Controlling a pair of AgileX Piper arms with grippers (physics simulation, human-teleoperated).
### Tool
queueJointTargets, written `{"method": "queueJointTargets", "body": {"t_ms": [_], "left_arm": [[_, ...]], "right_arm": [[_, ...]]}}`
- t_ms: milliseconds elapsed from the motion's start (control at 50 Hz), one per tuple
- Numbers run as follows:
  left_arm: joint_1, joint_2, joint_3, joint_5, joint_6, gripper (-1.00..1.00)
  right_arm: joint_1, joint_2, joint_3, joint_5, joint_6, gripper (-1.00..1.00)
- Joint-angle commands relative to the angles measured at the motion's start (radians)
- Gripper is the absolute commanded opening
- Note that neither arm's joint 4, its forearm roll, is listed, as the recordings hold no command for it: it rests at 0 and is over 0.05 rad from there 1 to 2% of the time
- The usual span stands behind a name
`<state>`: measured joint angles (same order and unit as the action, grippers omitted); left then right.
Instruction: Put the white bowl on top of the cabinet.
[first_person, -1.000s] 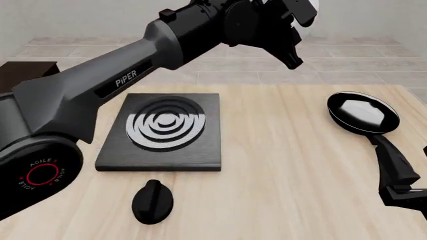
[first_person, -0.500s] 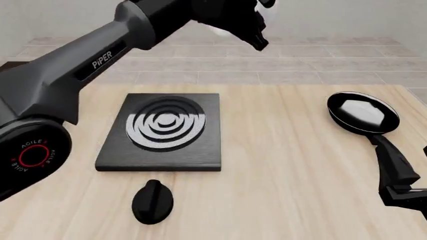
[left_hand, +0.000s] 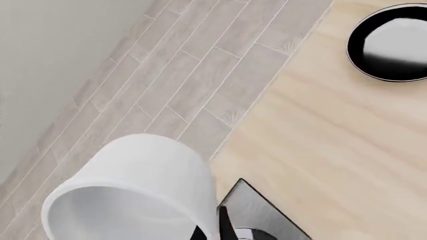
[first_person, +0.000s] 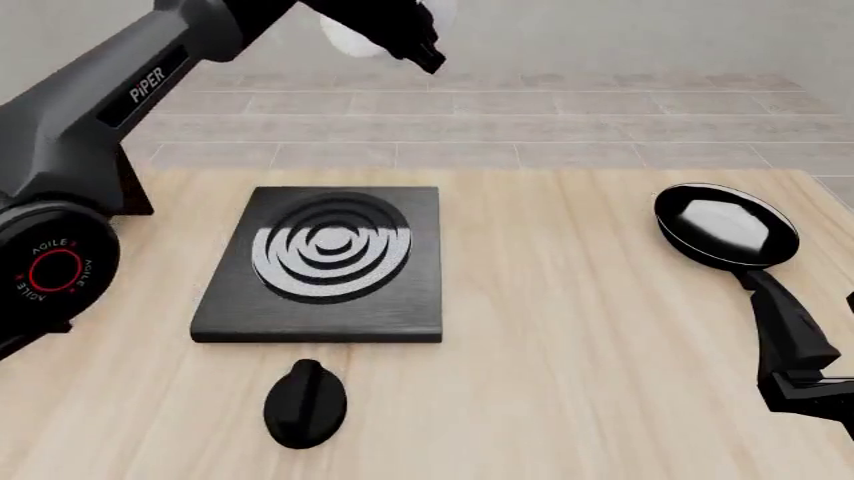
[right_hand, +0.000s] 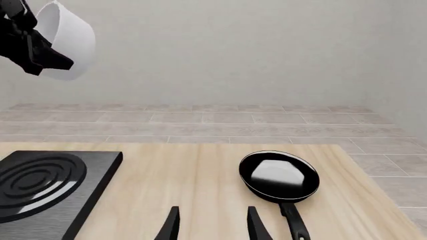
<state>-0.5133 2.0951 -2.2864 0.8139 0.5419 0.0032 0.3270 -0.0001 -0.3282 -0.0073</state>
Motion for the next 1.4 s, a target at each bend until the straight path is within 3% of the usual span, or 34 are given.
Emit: {"method": "queueJointTargets", "body": {"t_ms": [20, 140, 340, 440, 480, 820, 940, 1060, 1100, 1260, 1400], "left_arm": [[0.085, -0.040, 0.039, 0.037, 0.007, -1.00], [0.126, -0.101, 0.181, 0.007, 0.049, -1.00], [0.207, -0.151, 0.224, 0.025, 0.071, -1.00], [0.232, -0.167, 0.227, 0.052, 0.085, -1.00], [0.231, -0.156, 0.187, 0.088, 0.047, -1.00], [0.348, -0.170, 0.148, 0.219, 0.074, -1.00], [0.384, -0.196, 0.191, 0.217, 0.070, -1.00], [0.444, -0.225, 0.248, 0.204, 0.112, -1.00], [0.483, -0.245, 0.300, 0.187, 0.156, -1.00], [0.553, -0.320, 0.478, 0.133, 0.213, -1.00], [0.617, -0.346, 0.511, 0.117, 0.233, -1.00]], "right_arm": [[0.000, 0.000, 0.000, 0.000, 0.000, 1.00], [0.000, 0.000, 0.000, 0.000, 0.000, 1.00], [0.000, 0.000, 0.000, 0.000, 0.000, 1.00], [0.000, 0.000, 0.000, 0.000, 0.000, 1.00], [0.000, 0.000, 0.000, 0.000, 0.000, 1.00], [0.000, 0.000, 0.000, 0.000, 0.000, 1.00], [0.000, -0.001, 0.000, 0.001, 0.000, 1.00], [0.000, 0.000, 0.000, 0.000, 0.000, 1.00], [0.000, 0.001, 0.000, -0.001, 0.000, 1.00], [0.000, 0.001, 0.000, -0.001, 0.000, 1.00], [0.000, -0.001, 0.000, 0.001, 0.000, 1.00]]}}
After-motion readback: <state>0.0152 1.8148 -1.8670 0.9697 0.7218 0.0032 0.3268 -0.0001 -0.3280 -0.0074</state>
